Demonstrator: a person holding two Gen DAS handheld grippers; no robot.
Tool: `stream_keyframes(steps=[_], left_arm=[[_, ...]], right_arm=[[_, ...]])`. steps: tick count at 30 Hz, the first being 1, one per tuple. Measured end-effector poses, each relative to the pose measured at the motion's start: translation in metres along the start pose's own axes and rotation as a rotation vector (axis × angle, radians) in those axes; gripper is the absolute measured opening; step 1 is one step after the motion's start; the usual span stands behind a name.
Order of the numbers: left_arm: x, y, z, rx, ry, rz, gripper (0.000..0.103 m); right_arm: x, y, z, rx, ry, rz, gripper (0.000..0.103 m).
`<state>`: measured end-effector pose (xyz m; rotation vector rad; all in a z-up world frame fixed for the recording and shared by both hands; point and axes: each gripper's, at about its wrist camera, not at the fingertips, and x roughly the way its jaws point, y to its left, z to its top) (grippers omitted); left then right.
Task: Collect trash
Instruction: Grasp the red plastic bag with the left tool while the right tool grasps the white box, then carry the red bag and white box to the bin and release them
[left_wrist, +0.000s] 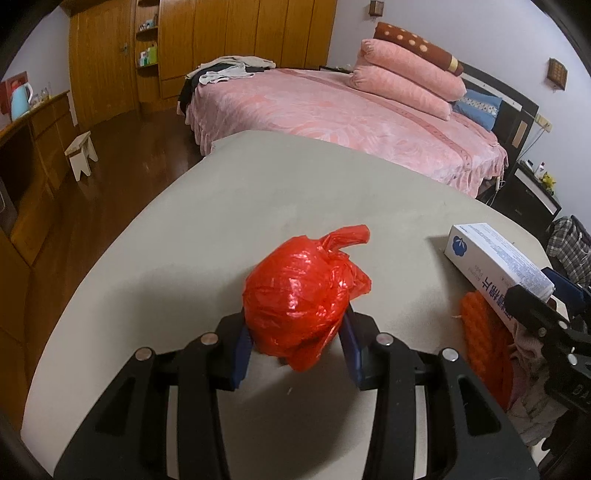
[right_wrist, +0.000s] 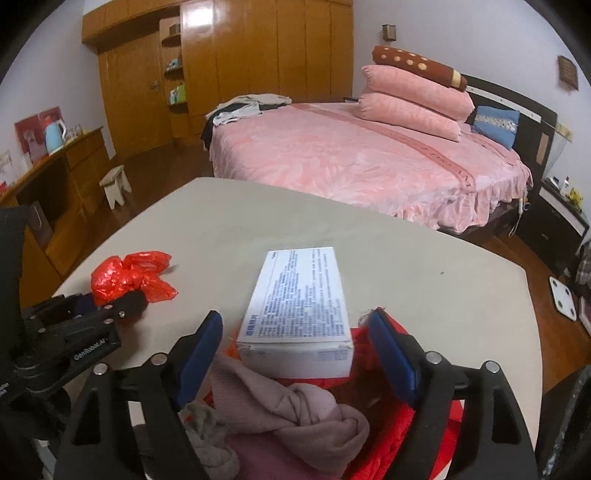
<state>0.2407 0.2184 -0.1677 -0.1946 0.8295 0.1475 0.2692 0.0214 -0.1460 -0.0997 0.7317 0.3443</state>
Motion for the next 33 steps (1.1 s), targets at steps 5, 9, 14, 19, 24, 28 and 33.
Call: stream_keyframes(steps=[5,9,14,19,24,28,33], left_arm=[[0.002,0.000,0.001,-0.001,0.010,0.000,0.040],[0.002,0.001,0.001,-0.005,0.011,-0.004,0.040],[-0.002,0.000,0.001,0.009,-0.011,0.002,0.040],[-0.039,-0.018,0.002,0.000,-0.101,-0.044,0.040],[-0.088,-0.056,0.006,0.030,-0.193,-0.106,0.040],[-0.121,-0.102,-0.001,0.098,-0.224,-0.171,0.040],[-0.151,-0.165,-0.020,0.178,-0.241,-0.280,0.040]], right_arm=[[0.007,0.000,0.002,0.014,0.043,0.015,0.055],[-0.007,0.000,0.004,-0.001,0.004,0.019,0.055],[-0.031,-0.012,0.008,0.046,-0.043,0.033,0.055],[-0.066,-0.033,0.006,0.077,-0.094,0.024,0.055],[-0.112,-0.062,-0.005,0.109,-0.155,0.006,0.055],[-0.150,-0.090,-0.020,0.143,-0.199,-0.016,0.055],[-0.193,-0.125,-0.044,0.177,-0.228,-0.068,0.055]])
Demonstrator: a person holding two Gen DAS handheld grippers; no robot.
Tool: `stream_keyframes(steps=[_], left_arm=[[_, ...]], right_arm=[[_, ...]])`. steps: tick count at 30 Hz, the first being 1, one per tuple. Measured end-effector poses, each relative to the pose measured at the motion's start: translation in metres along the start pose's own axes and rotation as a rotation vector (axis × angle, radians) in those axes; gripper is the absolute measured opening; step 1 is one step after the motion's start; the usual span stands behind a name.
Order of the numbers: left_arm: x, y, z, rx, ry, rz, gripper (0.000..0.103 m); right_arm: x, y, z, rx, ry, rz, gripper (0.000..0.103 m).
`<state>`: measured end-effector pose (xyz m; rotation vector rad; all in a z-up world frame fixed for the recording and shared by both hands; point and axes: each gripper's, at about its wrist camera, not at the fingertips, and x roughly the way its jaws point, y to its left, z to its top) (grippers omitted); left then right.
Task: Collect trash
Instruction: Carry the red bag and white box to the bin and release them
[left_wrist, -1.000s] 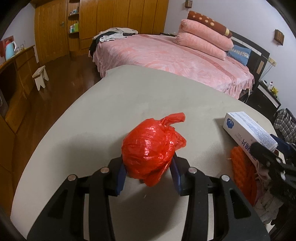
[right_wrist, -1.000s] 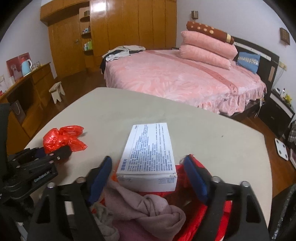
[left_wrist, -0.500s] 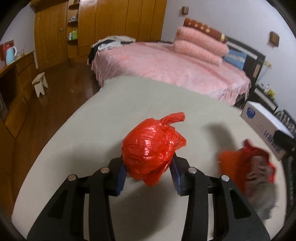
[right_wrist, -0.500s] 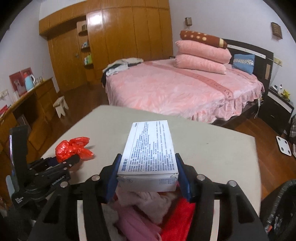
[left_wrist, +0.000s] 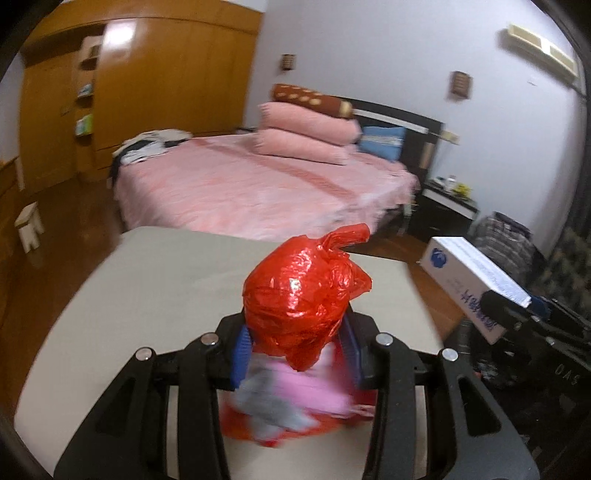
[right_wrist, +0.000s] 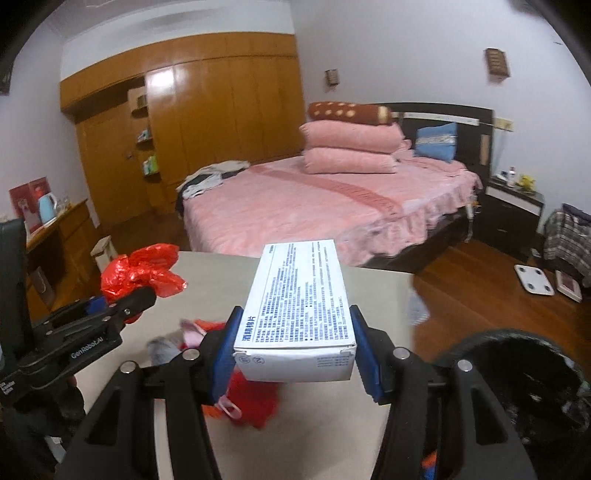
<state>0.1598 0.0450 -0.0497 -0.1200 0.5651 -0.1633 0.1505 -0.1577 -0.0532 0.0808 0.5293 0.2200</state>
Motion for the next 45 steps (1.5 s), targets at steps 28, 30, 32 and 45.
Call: stream_keyframes(steps=[28,30,32,45], left_arm=[[0.032,-0.257,-0.064,0.265,0.115,-0.433,0.076],[0.032,-0.254,-0.068,0.257,0.117,-0.434,0.079],[0.032,-0.247,-0.069,0.247,0.121,-0.417,0.083],[0.001,-0.123,-0.059,0.195,0.039,-0.144,0.090]], right_arm=[[-0.132,-0.200,-0.082,0.198,-0.012,-0.412,0.073],[-0.134,-0.203,-0.084,0.203,-0.015,-0.429,0.081],[-0.133,-0.206,-0.084,0.207,-0.017,-0.432,0.089],[-0.094,-0.132,-0.070,0.142,-0.031,-0.246,0.097]])
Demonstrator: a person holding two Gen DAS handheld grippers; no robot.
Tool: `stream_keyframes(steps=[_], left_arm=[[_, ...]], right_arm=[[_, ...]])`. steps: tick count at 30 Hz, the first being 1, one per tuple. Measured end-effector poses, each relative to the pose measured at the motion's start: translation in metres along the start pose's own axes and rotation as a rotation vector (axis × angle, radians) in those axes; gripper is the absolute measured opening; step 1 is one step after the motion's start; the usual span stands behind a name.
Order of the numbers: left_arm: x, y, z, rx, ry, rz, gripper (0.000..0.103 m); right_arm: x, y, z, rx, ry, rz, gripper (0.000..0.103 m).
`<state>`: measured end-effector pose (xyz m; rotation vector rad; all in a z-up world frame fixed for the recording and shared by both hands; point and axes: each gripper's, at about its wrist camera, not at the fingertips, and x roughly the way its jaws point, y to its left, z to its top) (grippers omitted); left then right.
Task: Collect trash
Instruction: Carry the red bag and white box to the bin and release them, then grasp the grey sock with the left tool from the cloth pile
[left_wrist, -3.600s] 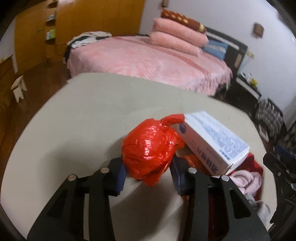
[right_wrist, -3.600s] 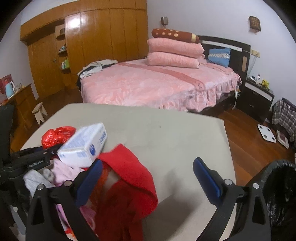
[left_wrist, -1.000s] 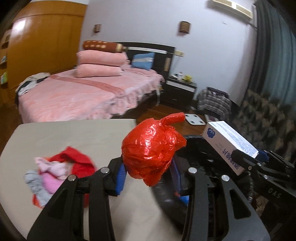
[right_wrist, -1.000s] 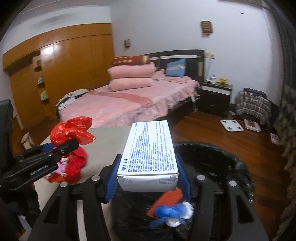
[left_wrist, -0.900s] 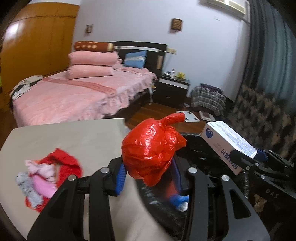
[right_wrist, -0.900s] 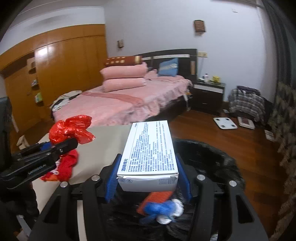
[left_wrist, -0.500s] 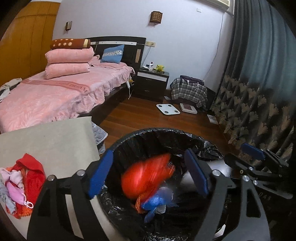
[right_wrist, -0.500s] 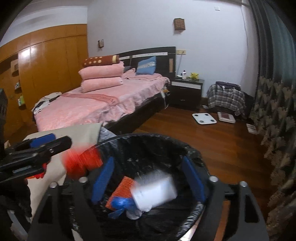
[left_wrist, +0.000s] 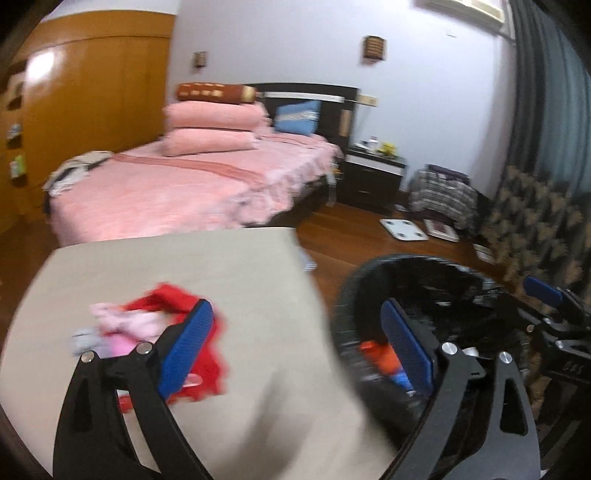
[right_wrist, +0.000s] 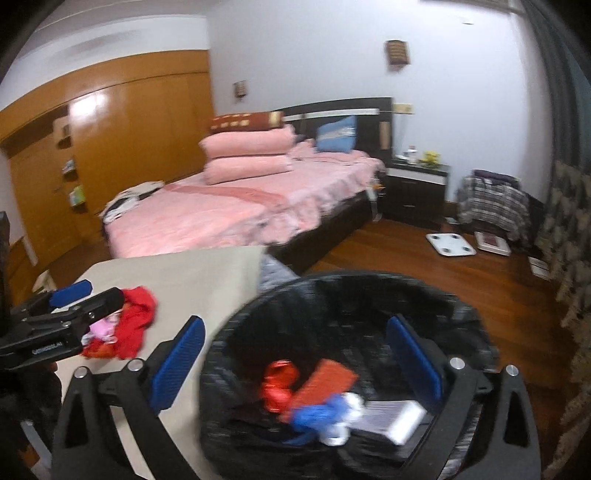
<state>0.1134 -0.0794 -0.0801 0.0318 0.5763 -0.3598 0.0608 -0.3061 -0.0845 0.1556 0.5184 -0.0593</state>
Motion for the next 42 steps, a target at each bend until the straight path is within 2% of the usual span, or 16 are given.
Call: stream_keyframes(steps=[9,16,24,28,33,42], left_arm=[[-0.034,0.100,-0.029,-0.054,-0.003,0.233,0.090],[-0.042,0.161,-0.052,-0.129,0.052,0.340,0.090],[-0.033,0.204,-0.074,-0.215,0.115,0.380,0.090],[-0.023,0.211,-0.079,-0.244,0.147,0.378,0.089],[-0.016,0.217,-0.082,-0.259,0.185,0.365,0.084],[-0.028,0.210,-0.080,-0.269,0.098,0.323,0.083]], right_arm=[[0.030,0.102,-0.007,-0.113,0.028,0.161,0.097],[0.062,0.162,-0.023,-0.180,0.081,0.203,0.097],[0.099,0.187,-0.037,-0.215,0.115,0.146,0.097],[0.106,0.192,-0.046,-0.251,0.117,0.113,0.097],[0.110,0.199,-0.052,-0.285,0.130,0.098,0.096],[0.108,0.195,-0.051,-0.259,0.123,0.096,0.096]])
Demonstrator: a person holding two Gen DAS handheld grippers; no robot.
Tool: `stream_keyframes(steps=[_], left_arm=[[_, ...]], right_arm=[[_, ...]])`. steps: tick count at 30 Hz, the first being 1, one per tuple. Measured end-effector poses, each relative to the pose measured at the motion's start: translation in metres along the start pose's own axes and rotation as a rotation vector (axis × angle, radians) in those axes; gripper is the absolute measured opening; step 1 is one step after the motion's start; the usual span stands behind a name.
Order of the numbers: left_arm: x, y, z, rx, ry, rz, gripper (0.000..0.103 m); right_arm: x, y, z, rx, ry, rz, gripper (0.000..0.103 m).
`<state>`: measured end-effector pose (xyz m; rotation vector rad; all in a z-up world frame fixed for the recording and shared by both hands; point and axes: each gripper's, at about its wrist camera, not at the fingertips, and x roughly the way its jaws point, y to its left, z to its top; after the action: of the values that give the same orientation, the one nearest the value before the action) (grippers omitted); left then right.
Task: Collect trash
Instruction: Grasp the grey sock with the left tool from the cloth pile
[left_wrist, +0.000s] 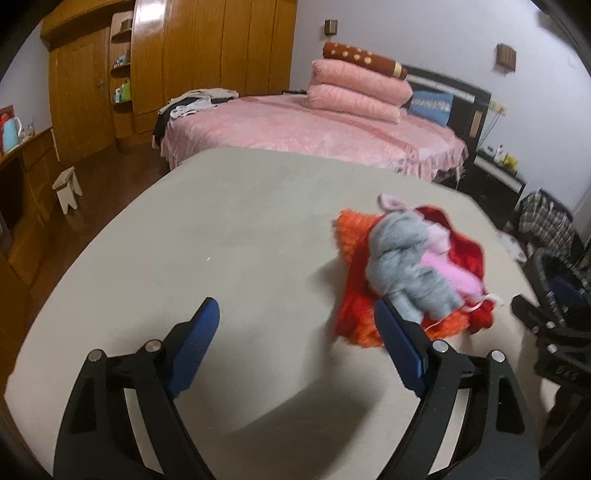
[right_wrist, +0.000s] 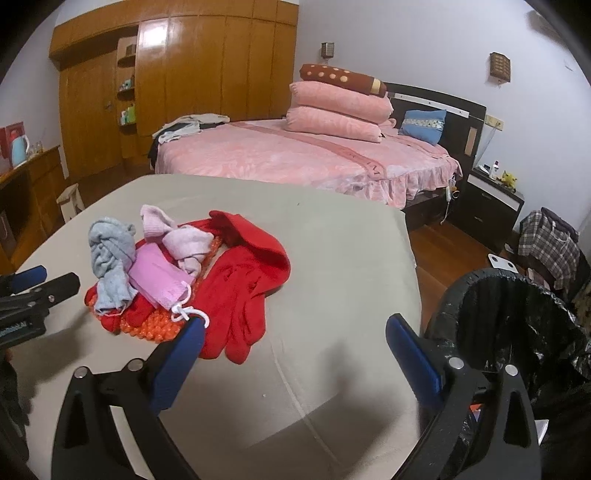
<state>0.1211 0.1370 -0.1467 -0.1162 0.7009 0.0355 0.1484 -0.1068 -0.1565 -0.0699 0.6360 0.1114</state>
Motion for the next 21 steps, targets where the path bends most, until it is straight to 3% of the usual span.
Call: stream_keyframes(steps=[8,13,15,16,17,21], left_arm=[[0.006,-0.030,0.017,0.032,-0.035,-0.064,0.083],[0.025,-0.046,0.031,0.048,-0.008,-0.080,0.083],[0.036,-0.049,0.031,0.047,0.023,-0.113,0.066],[0.043,-0.051,0.030,0.045,0.048,-0.148,0.043],[0.045,-0.051,0.027,0.041,0.063,-0.165,0.037],[0.033,-0.044,0.022,-0.008,0.019,-0.178,0.036]], right_arm=[[0.000,-0.013,0.001,0.043,0.005,-0.005,0.096],[0.003,-0.015,0.001,0.049,0.023,-0.006,0.096],[0.005,-0.015,0.000,0.045,0.028,-0.006,0.096],[0.005,-0.014,0.000,0.044,0.031,-0.006,0.096],[0.005,-0.014,0.000,0.042,0.034,-0.007,0.096],[0.004,-0.013,-0.002,0.036,0.025,-0.007,0.096]])
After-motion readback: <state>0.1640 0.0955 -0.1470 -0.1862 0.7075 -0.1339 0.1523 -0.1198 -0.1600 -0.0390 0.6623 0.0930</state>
